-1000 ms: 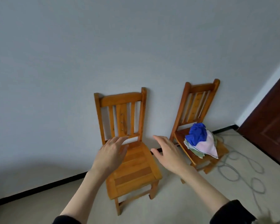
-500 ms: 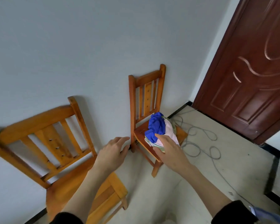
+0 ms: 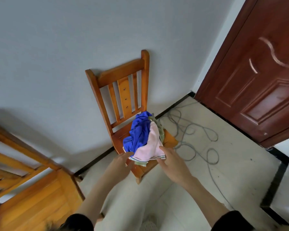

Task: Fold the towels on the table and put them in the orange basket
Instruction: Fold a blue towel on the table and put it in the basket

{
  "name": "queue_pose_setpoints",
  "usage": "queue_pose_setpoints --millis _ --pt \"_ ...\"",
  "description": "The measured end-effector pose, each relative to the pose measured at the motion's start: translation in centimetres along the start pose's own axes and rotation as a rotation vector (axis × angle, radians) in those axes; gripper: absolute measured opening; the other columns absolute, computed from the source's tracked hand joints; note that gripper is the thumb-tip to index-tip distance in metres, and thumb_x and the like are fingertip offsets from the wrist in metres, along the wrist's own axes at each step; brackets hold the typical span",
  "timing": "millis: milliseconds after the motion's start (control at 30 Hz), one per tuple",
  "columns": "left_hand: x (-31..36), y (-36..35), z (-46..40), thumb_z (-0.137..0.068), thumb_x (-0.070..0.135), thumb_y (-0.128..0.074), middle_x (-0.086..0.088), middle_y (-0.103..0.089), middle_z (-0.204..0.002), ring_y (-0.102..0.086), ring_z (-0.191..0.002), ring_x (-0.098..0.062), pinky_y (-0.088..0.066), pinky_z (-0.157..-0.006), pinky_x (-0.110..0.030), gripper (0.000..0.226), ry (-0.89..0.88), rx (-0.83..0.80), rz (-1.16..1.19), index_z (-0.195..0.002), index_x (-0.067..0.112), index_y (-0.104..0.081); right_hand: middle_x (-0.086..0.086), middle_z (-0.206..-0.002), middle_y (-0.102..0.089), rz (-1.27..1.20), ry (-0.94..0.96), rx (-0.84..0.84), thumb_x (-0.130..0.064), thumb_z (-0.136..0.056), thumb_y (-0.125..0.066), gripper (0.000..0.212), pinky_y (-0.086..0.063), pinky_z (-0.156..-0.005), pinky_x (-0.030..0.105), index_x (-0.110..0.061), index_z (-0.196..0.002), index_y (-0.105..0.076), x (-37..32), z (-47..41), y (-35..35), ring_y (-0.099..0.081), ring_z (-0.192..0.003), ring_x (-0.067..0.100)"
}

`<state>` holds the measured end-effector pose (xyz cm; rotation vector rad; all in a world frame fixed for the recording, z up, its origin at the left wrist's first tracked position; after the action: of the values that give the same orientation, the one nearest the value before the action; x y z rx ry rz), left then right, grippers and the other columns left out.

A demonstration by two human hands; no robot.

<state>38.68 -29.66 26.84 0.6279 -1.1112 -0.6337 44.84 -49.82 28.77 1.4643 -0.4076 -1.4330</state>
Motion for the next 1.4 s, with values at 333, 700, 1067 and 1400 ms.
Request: queue_pose_setpoints --millis 333,700,1067,1400 --pt "-3.3 -7.9 -12.4 -0.095 0.020 -0.045 -0.007 -0.048 -0.136 -0.044 -0.124 -0.025 -0.037 -0.103 -0.036 0.039 0.308 -0.148 0.058 -0.134 0.019 -0.045 0.001 -0.140 -0.043 0.050 -0.026 -0.182 -0.032 -0.096 -0.045 0.049 -0.039 -0.101 0.038 -0.018 -0.141 -0.032 7.5 -11.5 -2.2 -0.041 -0.128 0.018" --pt "-10.6 -15.4 -23.1 -0.091 0.014 -0.051 -0.016 -0.036 -0.141 -0.036 -0.127 -0.035 -0.032 -0.104 -0.041 0.055 0.538 -0.206 0.049 -0.141 0.007 -0.027 0.004 -0.132 -0.052 0.016 -0.030 -0.333 -0.026 -0.095 -0.049 0.046 -0.044 -0.095 0.034 -0.014 -0.138 -0.038 12.1 -22.0 -10.6 -0.049 -0.120 0.021" --pt "-11.3 -15.2 -25.6 -0.090 0.015 -0.054 -0.012 -0.064 -0.102 -0.056 -0.089 -0.028 -0.045 -0.079 -0.036 0.025 0.594 0.014 0.275 -0.113 0.006 -0.055 0.003 -0.133 -0.051 -0.006 -0.024 -0.418 -0.026 -0.096 -0.047 0.046 -0.043 -0.099 0.032 -0.015 -0.139 -0.037 12.3 -25.4 -13.1 -0.049 -0.120 0.016" --pt "-5.4 -5.5 -26.2 -0.087 0.019 -0.062 -0.005 -0.063 -0.083 -0.052 -0.072 -0.019 -0.037 -0.067 -0.024 0.020 0.210 0.240 0.214 -0.102 0.007 -0.065 0.003 -0.131 -0.053 -0.112 0.041 -0.274 -0.021 -0.095 -0.049 0.042 -0.030 -0.093 0.011 -0.014 -0.135 -0.044 8.1 -24.7 -8.8 -0.049 -0.120 0.014"
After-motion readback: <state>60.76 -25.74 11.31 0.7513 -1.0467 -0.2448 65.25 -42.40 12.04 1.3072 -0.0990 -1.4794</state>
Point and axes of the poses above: each hand's wrist, its own z-axis away from the middle knuckle, its own y-axis out of the back of the hand, x = y × z, the point moved 1 cm from there along -z, towards the middle knuckle
